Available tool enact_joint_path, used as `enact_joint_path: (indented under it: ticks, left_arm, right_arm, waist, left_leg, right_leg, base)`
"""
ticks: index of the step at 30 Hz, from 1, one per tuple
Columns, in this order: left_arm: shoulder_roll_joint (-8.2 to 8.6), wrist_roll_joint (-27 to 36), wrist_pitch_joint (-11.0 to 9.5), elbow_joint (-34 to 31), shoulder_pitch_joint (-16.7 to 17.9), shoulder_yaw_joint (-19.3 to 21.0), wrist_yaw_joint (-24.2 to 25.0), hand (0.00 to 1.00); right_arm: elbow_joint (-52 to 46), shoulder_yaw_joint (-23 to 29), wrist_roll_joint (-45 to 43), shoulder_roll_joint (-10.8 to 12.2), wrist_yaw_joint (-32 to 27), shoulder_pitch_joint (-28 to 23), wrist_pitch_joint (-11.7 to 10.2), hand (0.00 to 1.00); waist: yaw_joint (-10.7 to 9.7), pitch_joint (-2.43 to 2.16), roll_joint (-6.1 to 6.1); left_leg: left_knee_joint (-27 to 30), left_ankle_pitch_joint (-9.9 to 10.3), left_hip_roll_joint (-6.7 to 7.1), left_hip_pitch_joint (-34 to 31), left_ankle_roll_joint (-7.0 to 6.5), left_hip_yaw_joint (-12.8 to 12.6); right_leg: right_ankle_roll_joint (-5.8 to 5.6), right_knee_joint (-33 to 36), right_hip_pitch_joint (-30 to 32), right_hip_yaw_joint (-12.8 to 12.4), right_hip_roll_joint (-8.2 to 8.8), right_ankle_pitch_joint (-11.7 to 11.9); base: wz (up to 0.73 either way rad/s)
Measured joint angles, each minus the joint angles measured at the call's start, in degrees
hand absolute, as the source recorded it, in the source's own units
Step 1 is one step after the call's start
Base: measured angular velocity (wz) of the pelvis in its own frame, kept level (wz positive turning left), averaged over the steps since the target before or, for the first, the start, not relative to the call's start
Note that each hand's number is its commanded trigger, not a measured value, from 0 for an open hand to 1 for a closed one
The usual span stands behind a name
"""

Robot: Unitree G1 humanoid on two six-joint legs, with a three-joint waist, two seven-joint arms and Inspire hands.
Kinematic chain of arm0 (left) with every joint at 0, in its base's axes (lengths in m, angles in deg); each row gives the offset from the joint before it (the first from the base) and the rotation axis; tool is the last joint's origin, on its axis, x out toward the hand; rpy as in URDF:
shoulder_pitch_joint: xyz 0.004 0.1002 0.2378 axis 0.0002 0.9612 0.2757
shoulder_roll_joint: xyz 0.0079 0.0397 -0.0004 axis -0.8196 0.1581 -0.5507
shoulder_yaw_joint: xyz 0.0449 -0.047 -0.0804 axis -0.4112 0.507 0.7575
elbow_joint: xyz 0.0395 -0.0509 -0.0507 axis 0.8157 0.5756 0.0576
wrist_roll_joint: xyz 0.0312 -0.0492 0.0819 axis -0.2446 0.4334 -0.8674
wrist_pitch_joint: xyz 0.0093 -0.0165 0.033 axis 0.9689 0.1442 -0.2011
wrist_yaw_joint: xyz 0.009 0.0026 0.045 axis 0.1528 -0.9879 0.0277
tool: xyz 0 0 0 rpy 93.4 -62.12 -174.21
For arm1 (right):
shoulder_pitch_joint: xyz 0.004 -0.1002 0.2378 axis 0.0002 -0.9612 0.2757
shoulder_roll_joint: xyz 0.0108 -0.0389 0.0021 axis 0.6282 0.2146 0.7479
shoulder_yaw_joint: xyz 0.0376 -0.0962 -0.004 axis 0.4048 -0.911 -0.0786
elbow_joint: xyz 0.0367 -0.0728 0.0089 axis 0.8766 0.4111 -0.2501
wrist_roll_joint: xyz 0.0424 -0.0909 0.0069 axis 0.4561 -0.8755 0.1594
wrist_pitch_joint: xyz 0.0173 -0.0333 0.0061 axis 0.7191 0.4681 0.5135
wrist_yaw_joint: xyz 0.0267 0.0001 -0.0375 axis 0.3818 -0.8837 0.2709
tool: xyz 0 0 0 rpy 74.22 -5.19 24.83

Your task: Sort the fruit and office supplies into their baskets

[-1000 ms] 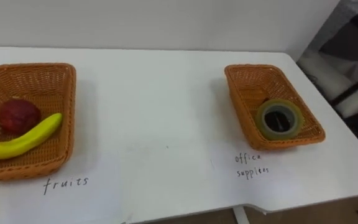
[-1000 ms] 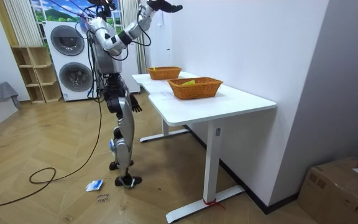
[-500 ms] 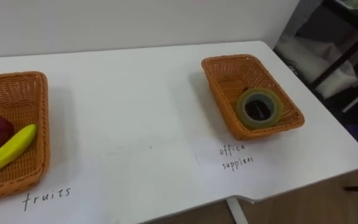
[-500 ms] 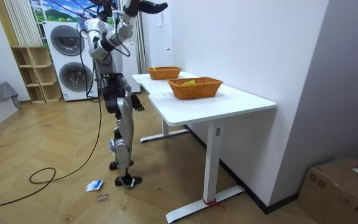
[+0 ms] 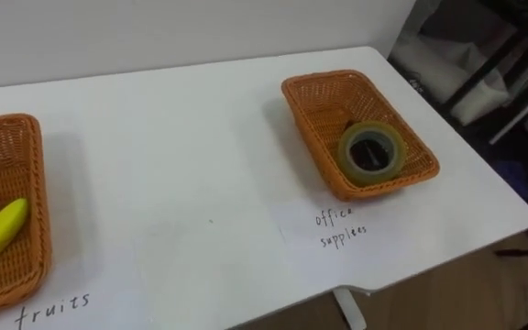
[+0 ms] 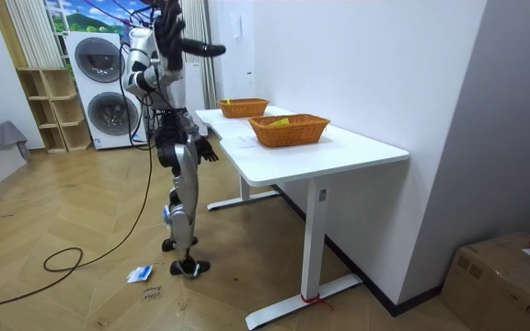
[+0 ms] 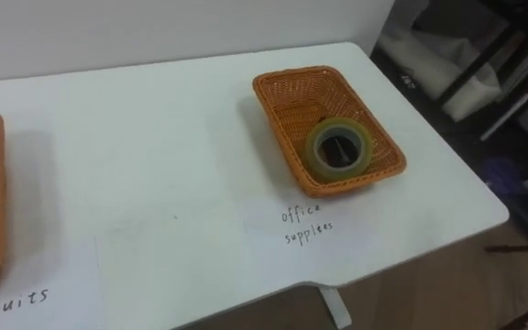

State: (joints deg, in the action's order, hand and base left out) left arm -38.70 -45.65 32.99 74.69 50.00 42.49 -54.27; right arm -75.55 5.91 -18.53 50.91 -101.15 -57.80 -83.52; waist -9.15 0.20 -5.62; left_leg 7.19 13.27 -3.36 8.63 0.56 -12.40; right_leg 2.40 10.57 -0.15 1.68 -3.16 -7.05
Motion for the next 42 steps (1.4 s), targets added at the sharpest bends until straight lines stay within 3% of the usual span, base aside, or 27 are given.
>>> enact_joint_path:
  ticks: [5, 8, 11, 13, 16, 20, 21, 23, 28, 32, 36, 42]
  left_arm:
    - [0.84, 0.0, 0.0, 0.0, -0.8, -0.3, 0.2, 0.0]
    - [1.34, -0.1, 0.0, 0.0, -0.9, -0.3, 0.6, 0.0]
    - [1.24, -0.1, 0.1, -0.3, -0.2, -0.2, 0.6, 0.0]
    - [1.33, -0.1, 0.0, -0.6, 0.1, -0.2, 0.6, 0.0]
    - [1.72, 0.0, 0.0, -0.5, 0.2, -0.2, 0.6, 0.0]
    - [2.85, 0.1, 0.0, -0.7, 0.7, -0.2, 1.2, 0.0]
    - [3.03, 0.1, 0.0, -0.8, 1.0, -0.1, 1.7, 0.0]
    - [3.51, 0.1, 0.0, -0.6, 1.2, -0.1, 1.9, 0.0]
    - [4.66, 2.5, -1.8, 0.7, 0.8, 1.6, 2.3, 0.0]
    - [5.11, 2.6, -2.2, 1.0, 0.8, 2.5, 2.7, 0.0]
    - [5.78, 3.7, -2.2, 1.4, 0.7, 2.5, 3.4, 0.0]
    - [5.51, 4.7, -3.4, 4.1, -0.7, 2.1, 2.9, 0.0]
  right_arm:
    - [9.2, -0.1, 8.5, 3.5, -0.6, -0.1, 0.0, 0.0]
    - [11.2, -0.4, 12.6, 5.9, -1.7, -0.2, 0.0, 0.0]
    - [16.6, -2.3, 15.3, 6.7, -2.3, -0.5, -0.2, 0.0]
    - [18.9, -2.5, 15.2, 9.7, -2.2, -1.6, -0.8, 0.0]
    - [25.6, -3.9, 17.3, 12.1, -1.9, -2.2, -1.3, 0.0]
    - [31.3, -5.0, 24.6, 14.0, -0.5, -2.6, -2.3, 0.0]
    - [34.5, -5.5, 27.6, 14.3, 0.8, -2.6, -2.8, 0.0]
    - [39.0, -5.7, 30.4, 15.3, 2.6, -2.6, -2.9, 0.0]
    - [51.8, -8.0, 30.5, 17.0, 8.0, -2.9, -3.1, 0.0]
    - [55.6, -9.9, 28.8, 17.1, 11.0, -3.5, -3.2, 0.0]
    - [61.2, -14.1, 18.7, 17.9, 15.9, -3.2, -2.3, 0.0]
    - [66.6, -23.8, 7.6, 18.0, 24.9, -3.2, -0.9, 0.0]
  waist:
    - [0.0, 0.08, 0.71]
    - [0.3, -0.1, 1.7]
    - [0.3, -0.18, 1.84]
    - [0.6, -0.21, 2.15]
    - [1.3, -0.27, 2.26]
    - [1.7, -0.36, 3.0]
    - [1.6, -0.66, 3.32]
    - [1.7, -0.58, 3.31]
    - [1.9, -0.63, 4.14]
    - [1.9, -0.57, 4.14]
    - [2.2, -0.43, 4.24]
    - [4.9, -0.5, 4.03]
  left_leg:
    - [0.0, 0.0, 0.06, -0.2, -0.04, -0.1]
    - [-0.2, 0.0, 0.09, -0.5, -0.05, -0.3]
    - [0.3, 0.0, 0.06, 0.1, -0.04, -0.1]
    - [0.5, 0.0, 0.06, 0.0, -0.04, -0.1]
    - [0.5, 0.0, 0.11, 0.1, -0.04, -0.1]
    - [0.5, 0.0, 0.11, 0.1, -0.04, -0.1]
    - [0.5, 0.0, 0.1, 0.2, -0.04, 0.1]
    - [0.5, 0.0, 0.1, 0.7, -0.04, 0.3]
    - [0.5, 0.0, 0.23, 1.3, -0.03, 0.6]
    - [0.5, 0.0, 0.25, 1.9, -0.03, 0.7]
    - [0.5, 0.0, 0.22, 1.9, -0.03, 0.9]
    - [0.7, 0.0, 0.33, 1.1, -0.03, 1.6]
  right_leg:
    - [-0.05, 0.1, 0.3, 0.0, 0.0, 0.0]
    - [-0.04, 0.4, 1.1, -0.7, -0.2, 0.0]
    - [-0.02, 0.2, 0.4, -0.8, 0.06, 0.0]
    - [0.01, 0.1, 0.2, -0.7, 0.09, -0.1]
    - [-0.03, 0.1, 0.2, -0.7, 0.17, -0.4]
    - [-0.09, 0.1, 0.2, -1.1, 0.08, -0.5]
    - [-0.07, 0.1, 0.2, -1.0, 0.11, -0.5]
    - [-0.04, 0.1, 0.0, -0.7, 0.16, -0.6]
    - [-0.06, 0.7, -0.6, -0.7, 0.3, -1.3]
    - [0.03, 1.2, -0.7, -0.6, 0.34, -1.7]
    - [0.05, 1.2, -0.7, -0.6, 0.3, -1.7]
    - [0.08, 1.1, -0.2, 0.5, 0.64, -1.5]
  base:
    - [0.0]
    - [-0.11]
    - [-0.02]
    - [0.04]
    - [0.01]
    - [0.0]
    - [0.05]
    - [0.06]
    - [0.01]
    - [0.0]
    - [0.0]
    - [0.05]
